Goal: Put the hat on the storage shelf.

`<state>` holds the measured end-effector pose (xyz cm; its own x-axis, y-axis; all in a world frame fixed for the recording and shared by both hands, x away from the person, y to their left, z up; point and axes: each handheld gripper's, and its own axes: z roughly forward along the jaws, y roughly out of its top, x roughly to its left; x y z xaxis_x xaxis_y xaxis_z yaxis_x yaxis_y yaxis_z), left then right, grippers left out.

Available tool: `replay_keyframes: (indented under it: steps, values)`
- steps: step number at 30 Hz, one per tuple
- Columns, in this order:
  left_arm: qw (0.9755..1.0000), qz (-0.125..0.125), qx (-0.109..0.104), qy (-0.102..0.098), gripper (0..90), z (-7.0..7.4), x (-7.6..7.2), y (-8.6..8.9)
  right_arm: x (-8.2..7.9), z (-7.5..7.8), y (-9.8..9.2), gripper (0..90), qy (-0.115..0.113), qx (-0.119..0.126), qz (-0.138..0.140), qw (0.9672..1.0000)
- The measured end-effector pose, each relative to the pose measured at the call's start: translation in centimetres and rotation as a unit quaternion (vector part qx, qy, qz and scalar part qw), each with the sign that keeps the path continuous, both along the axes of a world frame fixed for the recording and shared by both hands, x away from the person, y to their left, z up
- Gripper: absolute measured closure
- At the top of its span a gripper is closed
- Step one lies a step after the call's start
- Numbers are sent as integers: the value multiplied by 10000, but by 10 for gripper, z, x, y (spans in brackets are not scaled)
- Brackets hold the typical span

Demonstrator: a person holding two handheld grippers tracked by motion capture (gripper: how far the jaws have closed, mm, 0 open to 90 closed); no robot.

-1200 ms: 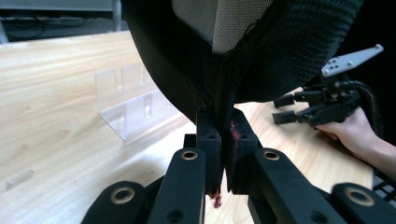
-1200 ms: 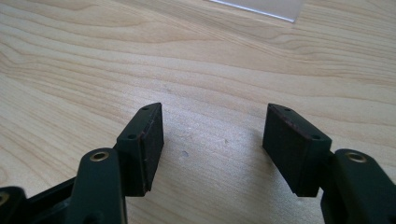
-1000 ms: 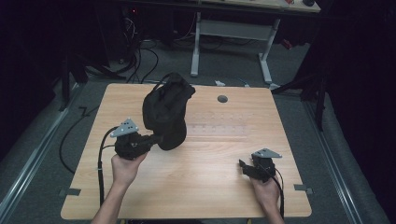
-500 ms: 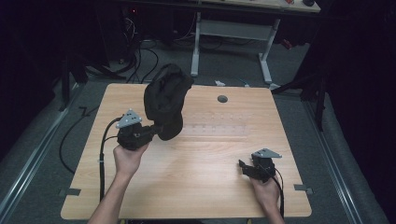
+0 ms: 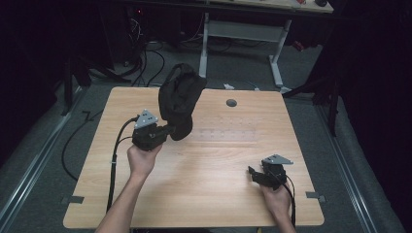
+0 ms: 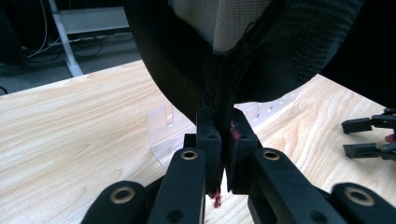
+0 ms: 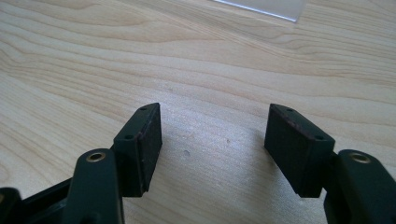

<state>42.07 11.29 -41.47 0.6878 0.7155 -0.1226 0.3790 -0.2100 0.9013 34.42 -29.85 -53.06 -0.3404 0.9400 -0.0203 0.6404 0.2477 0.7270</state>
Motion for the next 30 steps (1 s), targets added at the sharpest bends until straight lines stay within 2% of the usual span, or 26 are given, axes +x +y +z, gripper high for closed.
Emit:
replay_keyframes:
  steps: [16,25,30]
  values:
    - [9997,111,197,35,860,-14,8,-14,0,0,0,369,-2,-3,1,10000]
    - [9992,92,351,155,856,-26,9,-22,0,0,0,365,-7,-7,13,10000]
    - [9994,94,229,257,851,-30,9,-20,0,0,0,365,0,2,11,10000]
